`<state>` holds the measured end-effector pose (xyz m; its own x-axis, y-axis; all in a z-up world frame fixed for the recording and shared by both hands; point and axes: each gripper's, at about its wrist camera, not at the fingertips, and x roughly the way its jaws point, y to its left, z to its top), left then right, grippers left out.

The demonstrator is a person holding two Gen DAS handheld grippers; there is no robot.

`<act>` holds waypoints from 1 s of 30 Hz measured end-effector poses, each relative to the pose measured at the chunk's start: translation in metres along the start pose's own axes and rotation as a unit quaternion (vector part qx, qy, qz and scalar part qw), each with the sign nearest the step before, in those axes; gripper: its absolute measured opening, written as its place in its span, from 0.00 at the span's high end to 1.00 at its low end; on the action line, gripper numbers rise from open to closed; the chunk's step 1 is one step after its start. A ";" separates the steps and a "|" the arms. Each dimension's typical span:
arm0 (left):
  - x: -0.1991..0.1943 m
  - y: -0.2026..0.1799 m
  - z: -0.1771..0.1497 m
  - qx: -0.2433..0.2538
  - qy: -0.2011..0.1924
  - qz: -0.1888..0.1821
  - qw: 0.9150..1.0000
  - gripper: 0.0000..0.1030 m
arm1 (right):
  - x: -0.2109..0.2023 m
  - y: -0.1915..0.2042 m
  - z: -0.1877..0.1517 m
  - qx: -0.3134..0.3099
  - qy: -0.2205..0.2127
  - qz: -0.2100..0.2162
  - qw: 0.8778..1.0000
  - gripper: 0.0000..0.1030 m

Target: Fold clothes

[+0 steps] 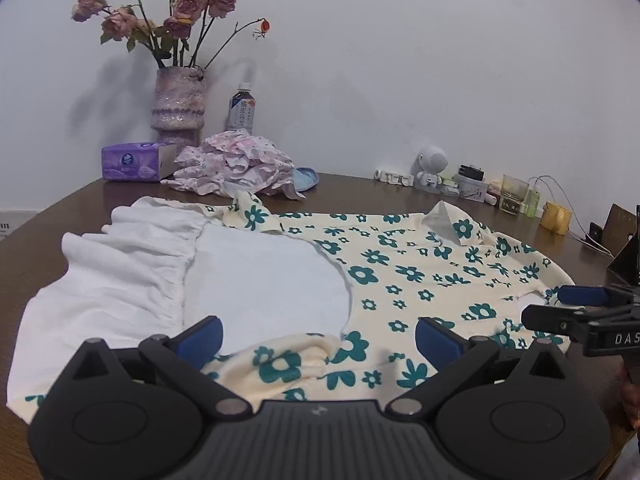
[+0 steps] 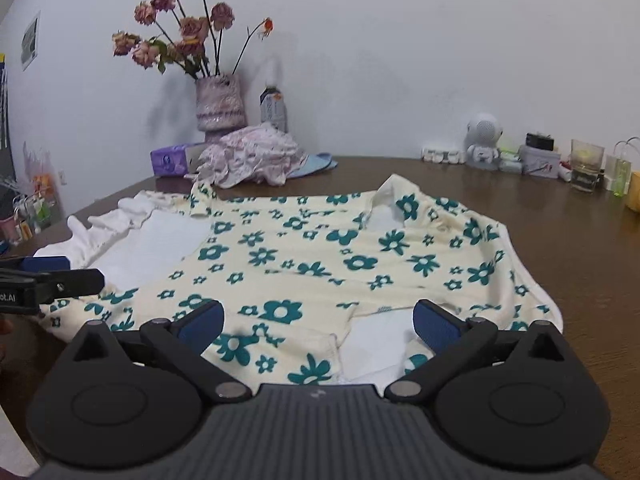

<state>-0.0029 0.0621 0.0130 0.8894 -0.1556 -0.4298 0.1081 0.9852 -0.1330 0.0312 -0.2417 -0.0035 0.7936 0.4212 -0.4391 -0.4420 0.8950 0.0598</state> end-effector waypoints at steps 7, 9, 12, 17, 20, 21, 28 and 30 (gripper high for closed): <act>0.000 0.010 0.000 -0.034 0.001 -0.008 0.999 0.00 | 0.000 0.002 -0.001 0.000 0.002 0.000 1.000 0.01; -0.001 0.009 0.000 -0.033 0.000 -0.008 0.999 0.00 | 0.000 0.001 -0.001 0.004 0.002 0.000 1.000 0.01; -0.002 0.008 -0.001 -0.029 -0.003 -0.008 1.000 0.00 | -0.001 0.000 -0.001 0.007 0.002 -0.002 1.000 0.01; -0.003 0.009 -0.001 -0.033 -0.007 -0.006 0.999 0.00 | -0.001 0.001 -0.002 0.005 0.001 -0.007 1.000 0.01; -0.003 0.011 -0.001 -0.040 -0.009 -0.007 0.999 0.00 | 0.000 0.000 -0.002 0.009 0.002 -0.007 1.000 0.01; -0.003 0.011 -0.001 -0.041 -0.009 -0.007 0.999 0.00 | 0.000 -0.001 -0.002 0.011 0.003 -0.006 1.000 0.01; -0.003 0.011 -0.001 -0.043 -0.009 -0.006 0.999 0.00 | 0.000 -0.005 -0.002 0.023 0.002 -0.003 1.000 0.01; -0.003 0.011 -0.001 -0.043 -0.009 -0.005 0.999 0.00 | 0.000 -0.006 -0.002 0.027 0.002 0.000 1.000 0.01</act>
<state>-0.0049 0.0736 0.0120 0.8962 -0.1637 -0.4123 0.0796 0.9737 -0.2136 0.0331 -0.2475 -0.0056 0.7921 0.4202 -0.4428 -0.4182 0.9019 0.1078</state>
